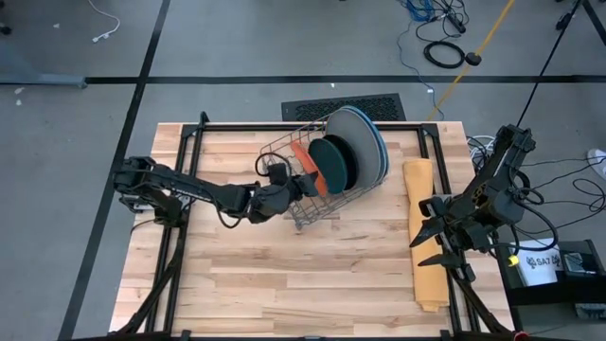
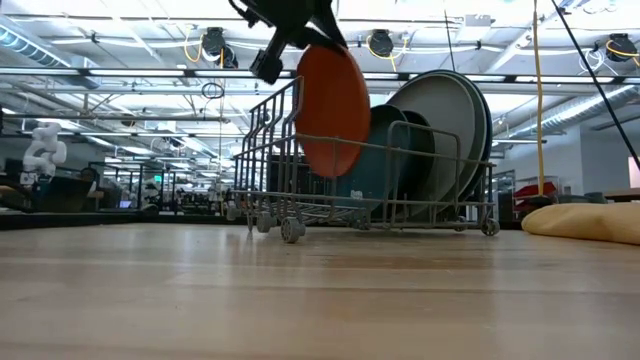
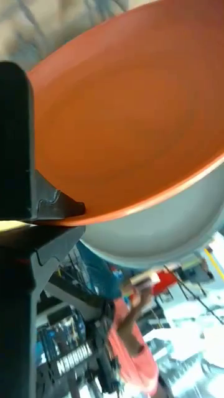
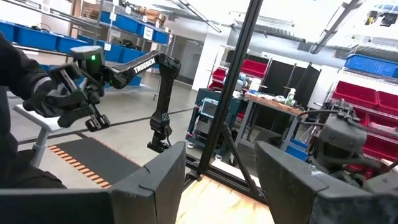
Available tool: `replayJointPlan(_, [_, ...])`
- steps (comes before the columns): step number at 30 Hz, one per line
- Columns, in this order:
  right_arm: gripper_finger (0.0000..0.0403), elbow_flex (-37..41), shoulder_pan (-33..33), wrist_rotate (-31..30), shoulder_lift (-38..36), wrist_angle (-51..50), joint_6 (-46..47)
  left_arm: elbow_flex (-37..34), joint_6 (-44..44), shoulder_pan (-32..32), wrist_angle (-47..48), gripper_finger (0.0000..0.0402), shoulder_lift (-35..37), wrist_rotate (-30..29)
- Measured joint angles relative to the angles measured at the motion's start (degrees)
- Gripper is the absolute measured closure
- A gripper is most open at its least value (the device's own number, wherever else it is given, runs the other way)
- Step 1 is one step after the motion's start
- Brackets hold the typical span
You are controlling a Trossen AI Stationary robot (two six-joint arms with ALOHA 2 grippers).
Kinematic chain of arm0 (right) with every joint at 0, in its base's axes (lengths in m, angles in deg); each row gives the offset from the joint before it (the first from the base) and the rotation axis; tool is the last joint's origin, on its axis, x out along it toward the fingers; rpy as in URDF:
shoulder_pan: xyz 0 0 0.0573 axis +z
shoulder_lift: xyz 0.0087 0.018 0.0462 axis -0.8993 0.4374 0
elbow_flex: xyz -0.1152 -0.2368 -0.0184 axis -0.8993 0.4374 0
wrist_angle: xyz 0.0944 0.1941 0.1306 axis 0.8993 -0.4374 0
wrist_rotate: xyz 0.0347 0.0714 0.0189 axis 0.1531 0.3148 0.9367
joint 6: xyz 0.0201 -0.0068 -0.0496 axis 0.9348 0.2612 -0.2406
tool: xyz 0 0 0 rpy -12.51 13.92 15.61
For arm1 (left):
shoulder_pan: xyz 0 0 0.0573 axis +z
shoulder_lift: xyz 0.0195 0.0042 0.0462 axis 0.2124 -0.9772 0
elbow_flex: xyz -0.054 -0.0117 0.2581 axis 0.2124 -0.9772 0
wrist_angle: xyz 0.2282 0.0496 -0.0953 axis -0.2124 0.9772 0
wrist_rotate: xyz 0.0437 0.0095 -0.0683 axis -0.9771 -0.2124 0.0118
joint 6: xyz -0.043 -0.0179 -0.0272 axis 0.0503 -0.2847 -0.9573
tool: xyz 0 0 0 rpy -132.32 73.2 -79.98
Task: Sort dishes
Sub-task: Put the orange plate into the dish rack
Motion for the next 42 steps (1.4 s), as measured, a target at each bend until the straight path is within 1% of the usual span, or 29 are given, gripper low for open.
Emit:
replayJointPlan(3, [0.0218,0.0,0.0,0.0,0.0,0.1,0.0,0.0,-3.1,0.1,2.3,0.0401,0.0,0.3])
replayJointPlan(8, [0.0218,0.0,0.0,0.0,0.0,1.2,0.0,0.0,-3.6,0.6,1.3,0.0401,0.0,0.8])
replayJointPlan(11, [0.0218,0.0,0.0,0.0,0.0,1.4,0.0,0.0,-3.5,0.9,-0.8,0.0401,-0.3,3.1])
replayJointPlan(15, [0.0218,0.0,0.0,0.0,0.0,1.4,0.0,0.0,-0.4,1.6,-4.2,0.0401,-1.8,7.7])
replayJointPlan(17, [0.0218,0.0,0.0,0.0,0.0,1.4,0.0,0.0,-1.0,1.9,-4.7,0.0401,-2.6,9.3])
replayJointPlan(23, [0.0218,0.0,0.0,0.0,0.0,1.4,0.9,0.0,-3.3,2.4,-3.9,0.0401,-4.1,8.9])
replayJointPlan(26, [0.0218,0.0,0.0,0.0,0.0,1.4,0.9,0.0,-3.9,2.4,-3.8,0.0401,-4.0,7.0])
replayJointPlan(30, [0.0218,0.0,0.0,0.0,0.0,1.4,0.8,0.0,-3.9,3.0,-3.6,0.0389,-4.0,6.7])
replayJointPlan(33, [0.0218,0.0,0.0,0.0,0.0,1.4,0.8,0.0,-3.9,3.8,-2.8,0.0384,-4.0,8.0])
replayJointPlan(37, [0.0218,0.0,0.0,0.0,0.0,1.4,0.7,0.0,-3.9,5.1,-2.1,0.0382,-3.9,11.6])
replayJointPlan(42, [0.0218,0.0,0.0,0.0,0.0,1.4,0.7,0.0,-4.0,6.0,-1.9,0.0381,-3.9,11.8])
